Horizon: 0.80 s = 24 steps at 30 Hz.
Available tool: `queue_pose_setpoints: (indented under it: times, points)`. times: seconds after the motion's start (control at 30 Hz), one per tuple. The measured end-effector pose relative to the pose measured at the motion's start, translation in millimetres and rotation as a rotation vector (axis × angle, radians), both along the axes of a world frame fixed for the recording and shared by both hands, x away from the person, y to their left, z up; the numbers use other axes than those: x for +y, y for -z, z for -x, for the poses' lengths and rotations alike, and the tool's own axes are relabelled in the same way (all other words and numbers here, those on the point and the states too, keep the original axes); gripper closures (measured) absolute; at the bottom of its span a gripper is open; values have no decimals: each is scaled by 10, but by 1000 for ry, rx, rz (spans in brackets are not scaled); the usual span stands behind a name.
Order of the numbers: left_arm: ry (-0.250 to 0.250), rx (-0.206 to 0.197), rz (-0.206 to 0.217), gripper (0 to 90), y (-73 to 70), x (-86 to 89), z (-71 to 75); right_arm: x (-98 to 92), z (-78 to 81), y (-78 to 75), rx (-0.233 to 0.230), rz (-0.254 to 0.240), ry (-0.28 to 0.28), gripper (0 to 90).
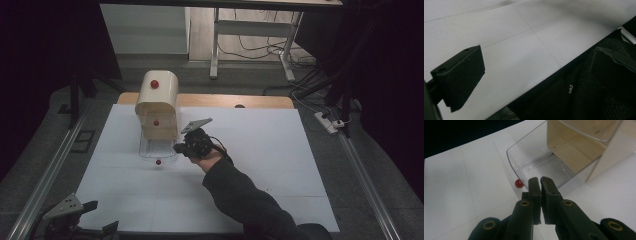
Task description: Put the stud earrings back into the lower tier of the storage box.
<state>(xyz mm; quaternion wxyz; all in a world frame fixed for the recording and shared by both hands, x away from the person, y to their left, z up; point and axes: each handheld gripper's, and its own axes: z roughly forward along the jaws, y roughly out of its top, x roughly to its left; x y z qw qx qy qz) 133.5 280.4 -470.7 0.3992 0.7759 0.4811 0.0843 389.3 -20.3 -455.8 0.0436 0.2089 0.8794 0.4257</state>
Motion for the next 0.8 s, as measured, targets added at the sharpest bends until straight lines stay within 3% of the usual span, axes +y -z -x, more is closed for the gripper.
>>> queue_pose_setpoints:
  times: [0.13,0.37,0.4,0.43,0.47,0.6,0.8]
  points:
    - [1,1,-1,2,0,-2,2,138,-54,55,-3,-1,2,865]
    - [0,-1,1,1,1,2,9,325,-105,236,-20,51,8,859]
    - [0,-2,2,1,1,3,11,338,-101,254,-18,63,15,843]
    - [1,-3,3,1,1,5,13,339,-100,271,-20,59,15,760]
    - [0,-3,3,1,1,7,15,339,-100,271,-20,59,15,760]
    - [1,-5,5,2,1,10,17,260,-61,151,-27,46,19,710]
    - [0,-1,8,1,1,10,11,37,44,-8,-4,54,-2,512]
